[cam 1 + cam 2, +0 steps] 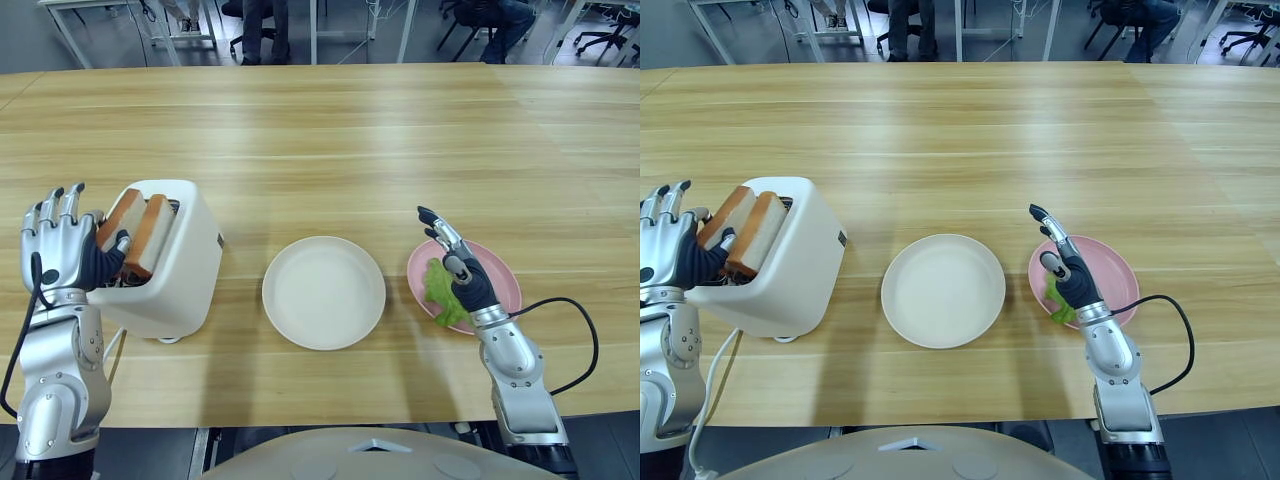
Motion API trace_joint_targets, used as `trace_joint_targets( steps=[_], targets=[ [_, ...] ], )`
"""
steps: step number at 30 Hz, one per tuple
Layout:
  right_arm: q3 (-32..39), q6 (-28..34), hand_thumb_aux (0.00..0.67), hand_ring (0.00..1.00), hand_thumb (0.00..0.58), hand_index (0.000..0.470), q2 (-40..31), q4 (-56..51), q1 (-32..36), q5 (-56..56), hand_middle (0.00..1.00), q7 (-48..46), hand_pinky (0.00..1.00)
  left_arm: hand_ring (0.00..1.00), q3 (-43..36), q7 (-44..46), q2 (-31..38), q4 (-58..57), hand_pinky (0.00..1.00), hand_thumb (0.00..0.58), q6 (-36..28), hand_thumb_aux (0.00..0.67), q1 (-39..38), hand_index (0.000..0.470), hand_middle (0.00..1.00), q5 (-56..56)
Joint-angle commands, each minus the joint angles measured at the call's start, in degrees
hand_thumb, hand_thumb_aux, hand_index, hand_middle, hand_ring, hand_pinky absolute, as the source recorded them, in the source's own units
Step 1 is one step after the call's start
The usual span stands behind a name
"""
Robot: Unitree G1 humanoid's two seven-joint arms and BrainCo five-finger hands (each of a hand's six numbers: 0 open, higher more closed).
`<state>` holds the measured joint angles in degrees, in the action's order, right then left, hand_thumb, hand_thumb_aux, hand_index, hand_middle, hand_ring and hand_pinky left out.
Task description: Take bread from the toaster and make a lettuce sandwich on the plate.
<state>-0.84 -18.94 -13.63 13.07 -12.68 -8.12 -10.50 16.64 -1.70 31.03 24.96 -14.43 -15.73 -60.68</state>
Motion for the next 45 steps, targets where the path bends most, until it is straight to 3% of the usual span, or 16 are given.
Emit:
trace_joint_targets(
  steps=[1, 2, 3, 4, 5, 7, 8, 14, 17, 20, 24, 33, 39, 45],
  targets=[
    [0.01, 0.02, 0.0, 0.0, 0.0, 0.0, -0.42, -0.66, 0.29, -0.31, 0.0, 0.3, 0.0, 0.04, 1.0, -1.87, -0.43, 0.69, 0.04, 0.58, 1.43, 0.67, 0.14, 0.46, 0.04, 2.22],
    [0.02, -0.05, 0.0, 0.0, 0.0, 0.0, -0.49, -0.69, 0.26, -0.31, 0.0, 0.31, 0.0, 0.16, 1.13, -2.32, -0.58, 0.57, 0.16, 0.58, 1.78, 0.67, 0.18, 0.46, 0.16, 2.94],
    [0.02, -0.1, 0.0, 0.0, 0.0, 0.0, -0.57, -0.71, 0.22, -0.32, 0.0, 0.34, 0.0, 0.16, 1.19, -2.56, -0.65, 0.33, 0.16, 0.58, 2.06, 0.67, 0.23, 0.46, 0.16, 3.55],
    [0.03, -0.16, 0.0, 0.0, 0.0, 0.0, -0.64, -0.74, 0.18, -0.35, 0.0, 0.36, 0.0, 0.42, 1.3, -2.85, -0.79, 0.04, 0.42, 0.58, 2.49, 0.67, 0.28, 0.46, 0.42, 4.46],
    [0.05, -0.23, 0.0, 0.0, 0.0, 0.0, -0.72, -0.79, 0.14, -0.38, 0.0, 0.37, 0.0, 0.46, 1.38, -3.14, -1.0, -0.22, 0.46, 0.58, 2.88, 0.67, 0.33, 0.46, 0.46, 5.34],
    [0.1, -0.43, 0.0, 0.0, 0.0, 0.0, -1.0, -0.83, 0.11, -0.53, 0.0, 0.26, 0.0, 0.97, 1.39, -3.42, -1.45, -0.73, 0.97, 0.58, 3.88, 0.67, 0.51, 0.46, 0.97, 7.8],
    [0.1, -0.59, 0.0, 0.0, 0.0, 0.0, -1.15, -0.86, 0.09, -0.73, 0.0, 0.3, 0.0, 1.0, 1.39, -3.76, -1.62, -0.92, 1.0, 0.58, 4.26, 0.67, 0.59, 0.46, 1.0, 8.56],
    [-1.74, -3.23, 0.0, 0.0, 0.0, 0.0, -4.87, -2.59, 1.6, -7.25, 0.0, 3.18, 0.0, 1.0, 3.84, -5.54, -3.88, -1.92, 1.0, 0.58, 7.99, 0.67, 1.85, 0.46, 1.0, 17.89],
    [-2.44, -4.63, 0.0, 0.0, 0.0, 0.0, -12.11, -5.1, 3.07, -25.17, 0.0, 11.49, 0.0, 1.0, 6.24, -7.5, -4.48, -2.1, 1.0, 0.58, 10.14, 0.67, 2.76, 0.46, 1.0, 21.8],
    [-1.1, -1.34, 0.0, 0.0, 0.0, 0.0, -20.96, -9.2, 4.38, -43.45, 0.0, 21.39, 0.0, 1.0, 8.86, -9.54, -4.54, -2.07, 1.0, 0.58, 11.87, 0.67, 3.45, 0.46, 1.0, 24.17],
    [1.0, 4.28, 0.0, 0.0, 0.0, 0.0, -28.85, -18.16, 5.08, -54.94, 0.0, 30.0, 0.0, 1.0, 12.7, -11.9, -4.02, -0.59, 1.0, 0.58, 14.15, 0.67, 5.12, 0.46, 1.0, 26.46],
    [9.52, 6.73, 0.0, 0.0, 0.0, 0.0, -32.61, -35.35, 9.6, -57.34, 0.0, 35.12, 0.0, 1.0, 12.52, -9.46, -4.15, 9.12, 1.0, 0.58, 15.64, 0.67, 10.82, 0.46, 1.0, 28.76],
    [13.27, 5.4, 0.0, 0.0, 0.0, 0.0, -32.87, -40.92, 11.41, -55.06, 0.0, 36.29, 0.0, 1.0, 5.79, -3.68, -6.22, 15.74, 1.0, 0.58, 13.33, 0.67, 17.56, 0.46, 1.0, 32.18],
    [16.2, 4.06, 0.0, 0.0, 0.0, 0.0, -33.19, -41.88, 12.75, -53.83, 0.0, 37.07, 0.0, 1.0, -4.19, 0.44, -11.26, 15.2, 1.0, 0.58, 11.33, 0.67, 20.2, 0.46, 1.0, 33.8]
  ],
)
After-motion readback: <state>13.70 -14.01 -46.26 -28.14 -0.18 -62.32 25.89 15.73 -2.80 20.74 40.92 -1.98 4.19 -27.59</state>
